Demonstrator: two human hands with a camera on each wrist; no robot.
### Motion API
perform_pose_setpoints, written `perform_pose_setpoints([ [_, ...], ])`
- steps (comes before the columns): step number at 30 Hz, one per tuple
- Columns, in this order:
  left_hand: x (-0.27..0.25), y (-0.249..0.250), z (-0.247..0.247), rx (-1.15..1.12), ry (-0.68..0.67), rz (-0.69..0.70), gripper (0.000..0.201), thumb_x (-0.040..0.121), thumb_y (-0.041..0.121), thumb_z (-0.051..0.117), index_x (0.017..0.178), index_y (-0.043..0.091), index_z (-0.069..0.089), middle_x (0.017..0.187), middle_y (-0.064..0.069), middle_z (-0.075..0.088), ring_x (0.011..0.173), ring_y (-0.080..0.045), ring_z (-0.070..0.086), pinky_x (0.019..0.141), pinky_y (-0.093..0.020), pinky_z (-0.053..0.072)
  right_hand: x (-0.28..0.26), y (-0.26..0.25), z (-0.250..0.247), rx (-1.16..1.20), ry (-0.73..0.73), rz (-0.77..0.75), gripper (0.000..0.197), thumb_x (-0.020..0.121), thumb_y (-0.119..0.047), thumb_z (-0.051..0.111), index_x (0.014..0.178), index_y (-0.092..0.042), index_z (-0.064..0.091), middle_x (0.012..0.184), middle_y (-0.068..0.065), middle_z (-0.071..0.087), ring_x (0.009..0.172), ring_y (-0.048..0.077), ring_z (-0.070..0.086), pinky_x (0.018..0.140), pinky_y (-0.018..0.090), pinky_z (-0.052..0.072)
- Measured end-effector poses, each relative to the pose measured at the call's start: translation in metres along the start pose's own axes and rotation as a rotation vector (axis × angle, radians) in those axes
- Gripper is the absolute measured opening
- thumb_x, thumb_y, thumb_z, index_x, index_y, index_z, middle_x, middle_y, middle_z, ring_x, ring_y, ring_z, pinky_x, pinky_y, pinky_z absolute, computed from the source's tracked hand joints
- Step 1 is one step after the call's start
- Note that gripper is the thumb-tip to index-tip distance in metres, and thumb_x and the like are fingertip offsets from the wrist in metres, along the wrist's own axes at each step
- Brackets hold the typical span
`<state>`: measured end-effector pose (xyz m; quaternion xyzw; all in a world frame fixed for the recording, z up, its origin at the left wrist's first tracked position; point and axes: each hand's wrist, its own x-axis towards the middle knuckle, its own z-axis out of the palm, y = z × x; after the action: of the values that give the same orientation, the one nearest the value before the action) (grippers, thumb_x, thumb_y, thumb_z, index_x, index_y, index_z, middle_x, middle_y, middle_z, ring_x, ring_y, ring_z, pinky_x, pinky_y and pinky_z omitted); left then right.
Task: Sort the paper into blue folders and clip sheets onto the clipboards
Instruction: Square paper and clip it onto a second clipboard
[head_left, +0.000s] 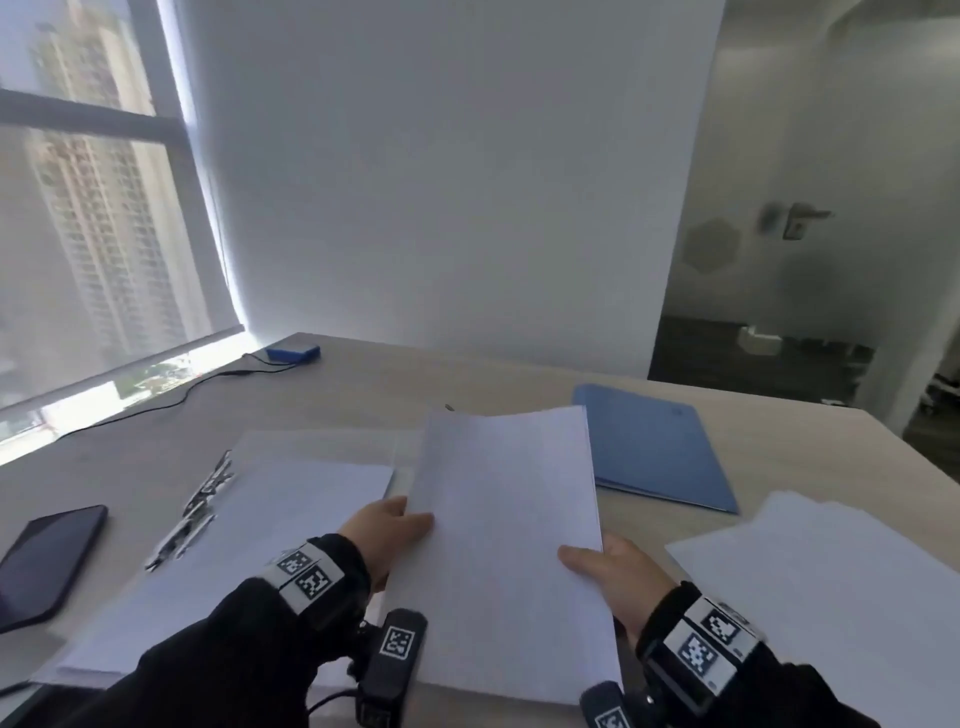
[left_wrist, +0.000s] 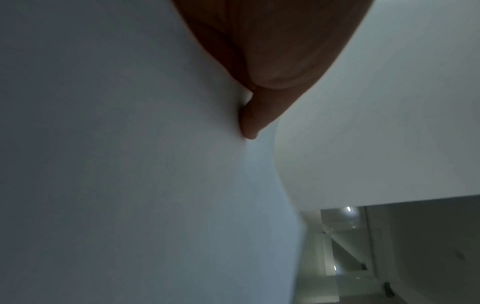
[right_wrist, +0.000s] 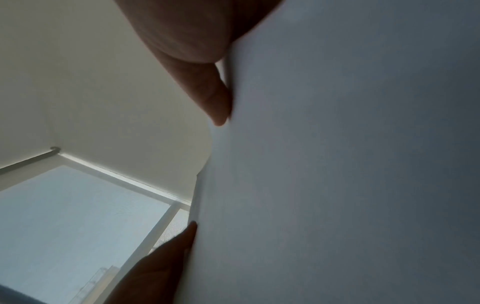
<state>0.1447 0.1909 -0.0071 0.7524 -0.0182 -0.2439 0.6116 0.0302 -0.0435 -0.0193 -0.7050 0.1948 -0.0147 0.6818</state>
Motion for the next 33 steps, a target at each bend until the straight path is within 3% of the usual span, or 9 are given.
perform_pose_setpoints([
  [2, -0.001, -0.005, -0.011, 0.013, -0.006, -0.044, 0.024, 0.082, 0.011, 0.064, 0.105, 0.002, 0.065, 0.102, -0.024, 0.073, 0.094, -0.043, 0.070, 0.086, -0.058, 0.054, 0.003, -0.004, 0.003, 0.022, -0.023, 0.032, 0.018, 0.093, -0.010, 0.056, 0.102, -0.003, 0.070, 0.097, 0.013, 0.076, 0.085, 0.029, 0.071, 0.076, 0.035, 0.054],
  [5, 0.000, -0.014, -0.025, 0.147, -0.056, -0.063, 0.044, 0.064, 0.024, 0.073, 0.102, 0.002, 0.068, 0.101, -0.021, 0.074, 0.094, -0.040, 0.071, 0.090, -0.053, 0.054, 0.007, -0.006, -0.003, 0.072, -0.004, 0.126, 0.026, 0.092, -0.021, 0.055, 0.108, -0.004, 0.066, 0.091, 0.018, 0.069, 0.073, 0.029, 0.059, 0.066, 0.034, 0.049],
  [9, 0.003, -0.023, -0.033, 0.202, -0.082, -0.123, 0.030, 0.073, 0.019, 0.073, 0.099, 0.005, 0.070, 0.107, -0.020, 0.073, 0.099, -0.037, 0.070, 0.095, -0.048, 0.053, 0.011, -0.010, -0.009, 0.051, 0.009, 0.205, 0.030, 0.088, -0.028, 0.057, 0.109, -0.010, 0.067, 0.100, 0.025, 0.073, 0.075, 0.033, 0.065, 0.073, 0.045, 0.055],
  [12, 0.009, -0.027, -0.032, 0.263, -0.074, -0.126, 0.056, 0.058, 0.033, 0.073, 0.106, 0.005, 0.069, 0.106, -0.017, 0.073, 0.098, -0.034, 0.071, 0.095, -0.045, 0.053, 0.014, -0.011, -0.007, 0.045, 0.012, 0.205, 0.030, 0.089, -0.026, 0.057, 0.108, -0.006, 0.067, 0.096, 0.023, 0.075, 0.073, 0.033, 0.069, 0.074, 0.046, 0.056],
  [19, 0.013, -0.014, -0.018, 0.370, -0.008, -0.107, 0.032, 0.089, 0.029, 0.061, 0.109, 0.004, 0.062, 0.114, -0.009, 0.068, 0.102, -0.028, 0.068, 0.099, -0.034, 0.050, 0.020, -0.013, -0.010, 0.086, 0.082, 0.194, 0.027, 0.091, -0.023, 0.056, 0.108, -0.003, 0.063, 0.091, 0.023, 0.076, 0.069, 0.033, 0.071, 0.073, 0.047, 0.058],
  [25, 0.012, -0.007, -0.008, 0.423, 0.062, -0.092, 0.061, 0.091, 0.043, 0.055, 0.139, 0.006, 0.045, 0.142, -0.010, 0.050, 0.131, -0.028, 0.048, 0.108, -0.031, 0.037, 0.023, -0.019, -0.019, 0.180, 0.146, 0.179, 0.025, 0.092, -0.023, 0.056, 0.116, -0.015, 0.053, 0.100, 0.019, 0.075, 0.088, 0.035, 0.072, 0.081, 0.052, 0.056],
  [29, 0.012, 0.001, -0.007, 0.134, 0.042, -0.090, 0.033, 0.088, 0.031, 0.063, 0.112, 0.007, 0.063, 0.103, -0.013, 0.067, 0.090, -0.032, 0.067, 0.081, -0.040, 0.056, 0.022, -0.027, -0.015, 0.172, 0.141, 0.170, 0.022, 0.092, -0.023, 0.057, 0.114, -0.017, 0.057, 0.097, 0.013, 0.076, 0.093, 0.031, 0.070, 0.090, 0.051, 0.052],
  [31, 0.015, 0.005, -0.007, 0.125, 0.065, -0.076, 0.012, 0.089, 0.024, 0.062, 0.090, 0.012, 0.061, 0.098, -0.010, 0.061, 0.087, -0.029, 0.061, 0.077, -0.038, 0.053, 0.021, -0.030, -0.011, 0.153, 0.121, 0.172, 0.010, 0.091, -0.022, 0.057, 0.099, -0.019, 0.062, 0.083, 0.005, 0.079, 0.093, 0.026, 0.067, 0.098, 0.051, 0.047],
  [33, 0.017, 0.009, -0.007, 0.204, 0.099, -0.061, 0.019, 0.090, 0.023, 0.059, 0.073, 0.021, 0.049, 0.094, -0.008, 0.052, 0.086, -0.024, 0.052, 0.072, -0.032, 0.044, 0.021, -0.034, -0.007, 0.132, 0.103, 0.173, 0.008, 0.091, -0.021, 0.056, 0.089, -0.021, 0.064, 0.076, 0.001, 0.079, 0.094, 0.022, 0.066, 0.100, 0.050, 0.045],
])
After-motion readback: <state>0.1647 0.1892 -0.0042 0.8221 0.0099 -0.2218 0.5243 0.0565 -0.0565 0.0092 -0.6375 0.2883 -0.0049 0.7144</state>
